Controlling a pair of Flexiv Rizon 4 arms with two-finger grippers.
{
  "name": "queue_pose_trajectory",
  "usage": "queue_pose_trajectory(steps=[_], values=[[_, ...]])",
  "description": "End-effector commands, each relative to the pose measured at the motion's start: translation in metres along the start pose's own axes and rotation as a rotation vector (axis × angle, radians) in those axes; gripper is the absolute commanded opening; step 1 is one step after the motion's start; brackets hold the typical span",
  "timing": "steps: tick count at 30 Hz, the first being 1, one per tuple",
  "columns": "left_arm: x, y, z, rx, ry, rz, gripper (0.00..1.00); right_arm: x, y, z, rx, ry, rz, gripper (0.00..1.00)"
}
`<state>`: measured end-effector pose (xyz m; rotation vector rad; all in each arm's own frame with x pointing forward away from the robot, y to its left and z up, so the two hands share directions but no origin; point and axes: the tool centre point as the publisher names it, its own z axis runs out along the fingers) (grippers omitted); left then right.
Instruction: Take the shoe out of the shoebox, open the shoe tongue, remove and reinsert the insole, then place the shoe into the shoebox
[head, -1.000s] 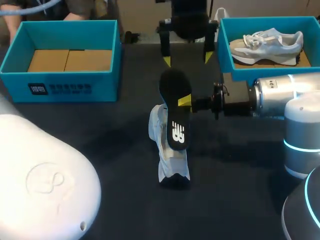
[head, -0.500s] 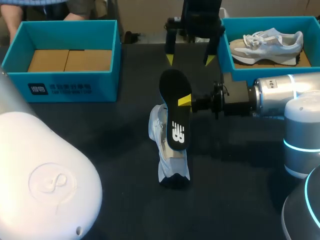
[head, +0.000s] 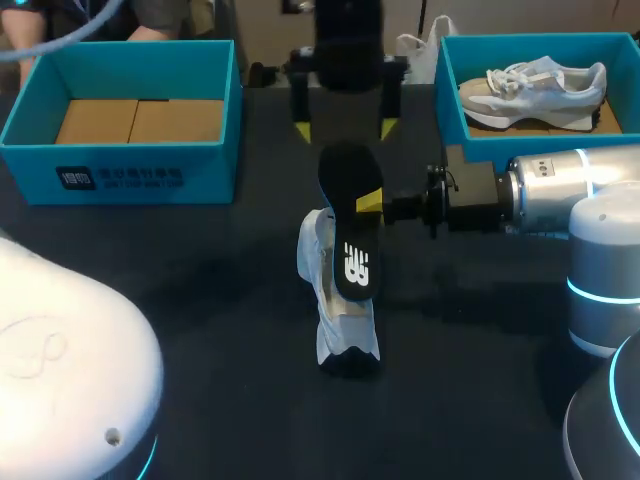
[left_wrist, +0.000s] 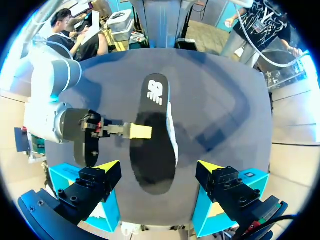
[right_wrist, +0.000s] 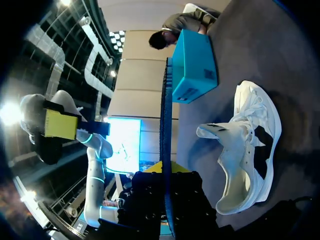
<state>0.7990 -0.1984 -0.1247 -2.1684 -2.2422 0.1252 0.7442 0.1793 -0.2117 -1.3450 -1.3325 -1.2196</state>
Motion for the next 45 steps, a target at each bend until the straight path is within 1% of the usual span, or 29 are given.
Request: queue_pose_trajectory(steps=[1,12,13,15,17,18,19,21,37,38,39,40,41,42,44,45], values=[[0.028,-0.002,0.006,0.070,-0.758,-0.003,1.00,0.000,0.000,0.001,-0.001,-0.003,0.000,0.00],[0.028,-0.002,0.006,0.070,-0.758,-0.003,1.00,0.000,0.000,0.001,-0.001,-0.003,0.000,0.00],[0.026,-0.004,0.005,0.041,-0.756,0.007,1.00,0.000,0.000,0.001,-0.001,-0.003,0.000,0.00],[0.028,-0.006,0.007,0.047,-0.826,0.034,1.00,0.000,0.000,0.001,-0.001,-0.003,0.000,0.00],[0.032,-0.006,0.011,0.027,-0.863,0.047,1.00,0.000,0.000,0.001,-0.001,-0.003,0.000,0.00],[0.035,-0.006,0.014,0.029,-0.900,0.056,1.00,0.000,0.000,0.001,-0.001,-0.003,0.000,0.00],[0.039,-0.007,0.018,0.003,-0.962,0.092,1.00,0.000,0.000,0.001,-0.001,-0.003,0.000,0.00],[0.048,-0.007,0.024,-0.016,-1.047,0.100,1.00,0.000,0.000,0.001,-0.001,-0.003,0.000,0.00],[0.048,-0.007,0.024,-0.016,-1.047,0.100,1.00,0.000,0.000,0.001,-0.001,-0.003,0.000,0.00],[0.054,-0.005,0.029,-0.022,-1.082,0.112,1.00,0.000,0.000,0.001,-0.001,-0.003,0.000,0.00],[0.061,-0.003,0.035,-0.007,-1.121,0.117,1.00,0.000,0.000,0.001,-0.001,-0.003,0.000,0.00],[0.067,0.000,0.040,-0.028,-1.144,0.129,1.00,0.000,0.000,0.001,-0.001,-0.003,0.000,0.00],[0.073,0.003,0.044,-0.064,-1.200,0.123,1.00,0.000,0.000,0.001,-0.001,-0.003,0.000,0.00],[0.080,0.006,0.047,-0.026,-1.274,0.159,1.00,0.000,0.000,0.001,-0.001,-0.003,0.000,0.00],[0.091,0.009,0.054,-0.033,-1.400,0.193,1.00,0.000,0.000,0.001,-0.001,-0.003,0.000,0.00],[0.096,0.011,0.057,-0.004,-1.466,0.202,1.00,0.000,0.000,0.001,-0.001,-0.003,0.000,0.00]])
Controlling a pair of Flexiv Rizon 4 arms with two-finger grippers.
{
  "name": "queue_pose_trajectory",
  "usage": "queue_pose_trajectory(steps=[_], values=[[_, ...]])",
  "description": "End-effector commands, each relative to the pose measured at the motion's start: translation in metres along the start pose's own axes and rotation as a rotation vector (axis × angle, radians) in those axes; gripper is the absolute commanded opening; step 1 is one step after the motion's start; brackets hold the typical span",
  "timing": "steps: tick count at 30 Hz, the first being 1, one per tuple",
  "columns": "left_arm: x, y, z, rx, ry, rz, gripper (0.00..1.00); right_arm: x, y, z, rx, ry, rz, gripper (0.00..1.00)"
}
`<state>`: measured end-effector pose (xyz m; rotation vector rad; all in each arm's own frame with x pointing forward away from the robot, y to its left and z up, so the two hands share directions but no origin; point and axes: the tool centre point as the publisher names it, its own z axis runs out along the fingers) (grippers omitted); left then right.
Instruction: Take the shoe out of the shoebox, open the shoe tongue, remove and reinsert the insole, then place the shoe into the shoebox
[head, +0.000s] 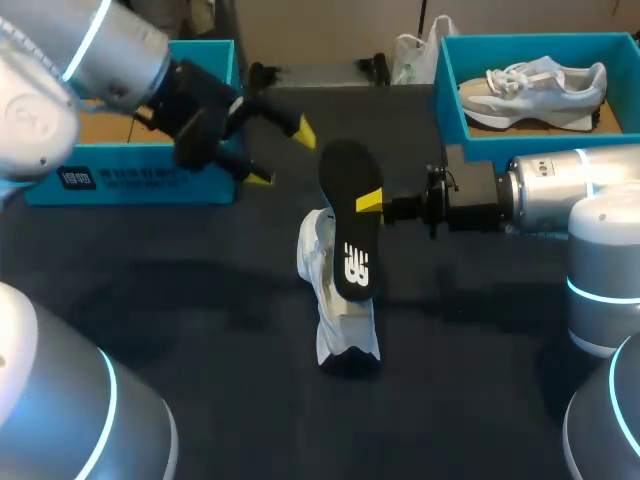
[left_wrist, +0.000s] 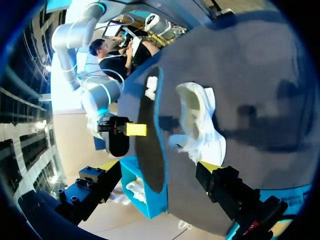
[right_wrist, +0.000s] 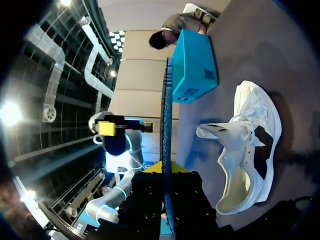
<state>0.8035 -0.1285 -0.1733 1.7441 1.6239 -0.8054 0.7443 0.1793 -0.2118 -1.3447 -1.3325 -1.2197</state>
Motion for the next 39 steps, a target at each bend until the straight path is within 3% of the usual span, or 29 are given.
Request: queue_pose_trajectory(steps=[1,11,17,24,33,39], values=[[0.028,-0.001,-0.012,0.024,-0.641,0.013,1.00,0.000,0.000,0.001,-0.001,-0.003,0.000,0.00],[0.028,-0.001,-0.012,0.024,-0.641,0.013,1.00,0.000,0.000,0.001,-0.001,-0.003,0.000,0.00],[0.015,-0.011,0.011,-0.035,-0.651,-0.008,1.00,0.000,0.000,0.001,-0.001,-0.003,0.000,0.00],[0.001,-0.012,0.013,-0.129,-0.631,-0.056,1.00,0.000,0.000,0.001,-0.001,-0.003,0.000,0.00],[-0.001,-0.013,0.012,-0.115,-0.595,-0.045,1.00,0.000,0.000,0.001,-0.001,-0.003,0.000,0.00],[0.003,-0.003,0.029,-0.082,-0.620,-0.097,1.00,0.000,0.000,0.001,-0.001,-0.003,0.000,0.00]])
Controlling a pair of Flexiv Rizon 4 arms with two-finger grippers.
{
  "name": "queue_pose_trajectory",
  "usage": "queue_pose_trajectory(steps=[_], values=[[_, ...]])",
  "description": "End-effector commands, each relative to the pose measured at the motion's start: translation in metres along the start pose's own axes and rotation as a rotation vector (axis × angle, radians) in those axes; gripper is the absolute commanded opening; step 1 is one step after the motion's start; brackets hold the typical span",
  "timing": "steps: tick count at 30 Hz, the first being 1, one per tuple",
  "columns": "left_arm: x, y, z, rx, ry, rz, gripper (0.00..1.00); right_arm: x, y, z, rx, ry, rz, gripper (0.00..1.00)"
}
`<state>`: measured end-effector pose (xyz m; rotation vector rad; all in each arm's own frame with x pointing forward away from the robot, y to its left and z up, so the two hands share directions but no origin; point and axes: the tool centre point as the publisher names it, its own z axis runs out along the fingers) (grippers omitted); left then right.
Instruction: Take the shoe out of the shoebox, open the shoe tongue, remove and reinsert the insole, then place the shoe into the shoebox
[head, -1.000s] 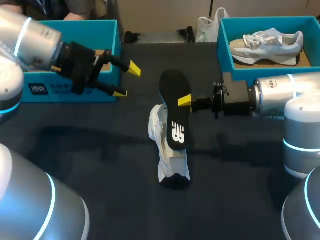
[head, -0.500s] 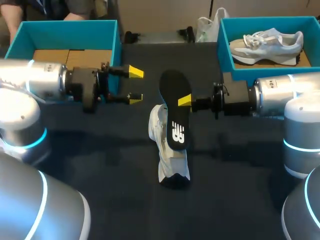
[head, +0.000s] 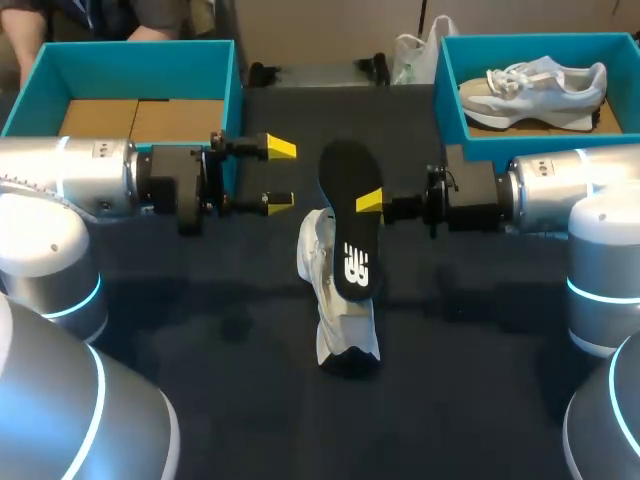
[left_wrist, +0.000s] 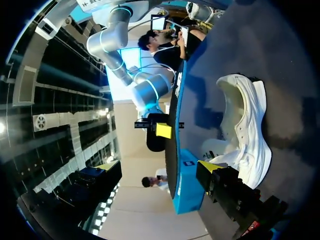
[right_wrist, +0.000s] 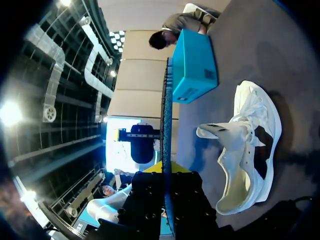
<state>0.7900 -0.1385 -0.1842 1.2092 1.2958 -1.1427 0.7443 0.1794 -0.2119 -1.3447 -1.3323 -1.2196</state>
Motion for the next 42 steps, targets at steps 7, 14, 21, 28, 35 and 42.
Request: queue_pose_trajectory(steps=[7,14,21,28,35,42], values=[[0.012,0.012,0.029,-0.008,-0.031,-0.053,1.00,0.001,-0.001,0.001,-0.001,-0.004,0.000,0.00],[0.011,0.006,0.042,0.002,-0.038,-0.044,0.85,0.001,-0.001,0.001,-0.001,-0.004,0.000,0.00],[0.017,0.008,0.055,0.006,-0.037,-0.064,0.65,0.001,-0.001,0.001,-0.001,-0.004,0.000,0.00],[0.019,0.004,0.067,0.005,-0.045,-0.068,0.49,0.001,-0.001,0.001,-0.001,-0.004,0.000,0.00],[0.021,0.002,0.073,-0.003,-0.048,-0.057,0.47,0.001,-0.001,0.001,-0.001,-0.004,0.000,0.00],[0.022,-0.002,0.074,-0.008,-0.058,-0.051,0.44,0.001,-0.001,0.001,-0.001,-0.004,0.000,0.00]])
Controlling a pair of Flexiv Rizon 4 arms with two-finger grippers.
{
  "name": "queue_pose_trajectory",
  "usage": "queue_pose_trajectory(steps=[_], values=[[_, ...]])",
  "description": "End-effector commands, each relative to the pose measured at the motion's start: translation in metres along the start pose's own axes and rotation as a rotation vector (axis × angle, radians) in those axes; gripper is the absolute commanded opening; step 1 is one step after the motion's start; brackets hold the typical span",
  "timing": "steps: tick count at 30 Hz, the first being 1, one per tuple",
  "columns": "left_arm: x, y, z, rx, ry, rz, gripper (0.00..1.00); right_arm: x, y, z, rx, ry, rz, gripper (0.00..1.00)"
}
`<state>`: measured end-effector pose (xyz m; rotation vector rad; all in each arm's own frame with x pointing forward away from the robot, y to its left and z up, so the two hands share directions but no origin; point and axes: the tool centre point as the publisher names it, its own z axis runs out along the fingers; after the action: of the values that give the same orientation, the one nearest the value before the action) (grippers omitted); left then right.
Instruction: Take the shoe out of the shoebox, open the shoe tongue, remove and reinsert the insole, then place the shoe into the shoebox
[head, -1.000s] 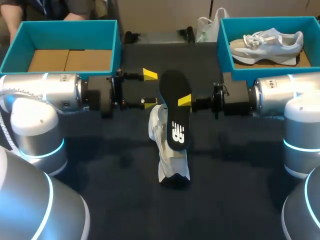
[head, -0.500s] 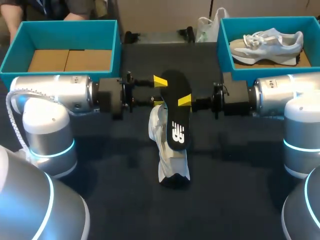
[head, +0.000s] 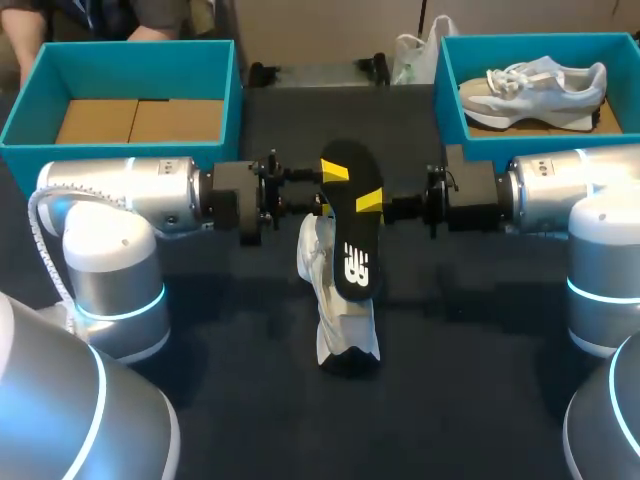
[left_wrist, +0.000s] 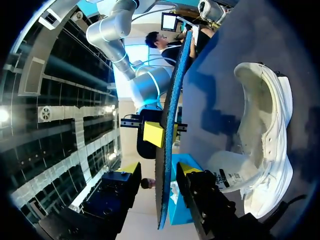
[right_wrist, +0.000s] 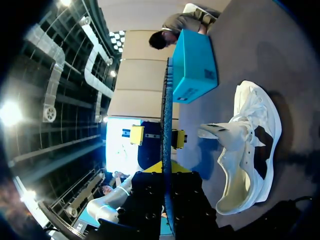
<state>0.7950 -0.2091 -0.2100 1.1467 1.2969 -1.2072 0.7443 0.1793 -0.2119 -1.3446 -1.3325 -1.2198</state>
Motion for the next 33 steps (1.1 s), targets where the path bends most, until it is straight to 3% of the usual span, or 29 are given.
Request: queue_pose_trajectory(steps=[1,12,20,33], values=[[0.002,-0.003,0.002,-0.014,-0.013,0.007,0.44,0.001,-0.001,0.001,-0.001,-0.004,0.000,0.00],[0.003,-0.005,0.008,-0.047,-0.032,0.033,0.36,0.001,-0.001,0.001,-0.001,-0.004,0.000,0.00],[0.002,-0.004,0.011,-0.064,-0.031,0.046,0.20,0.001,-0.001,0.001,-0.001,-0.004,0.000,0.00],[0.003,0.002,0.015,-0.084,-0.023,0.057,0.16,0.001,-0.001,0.001,-0.001,-0.004,0.000,0.00]])
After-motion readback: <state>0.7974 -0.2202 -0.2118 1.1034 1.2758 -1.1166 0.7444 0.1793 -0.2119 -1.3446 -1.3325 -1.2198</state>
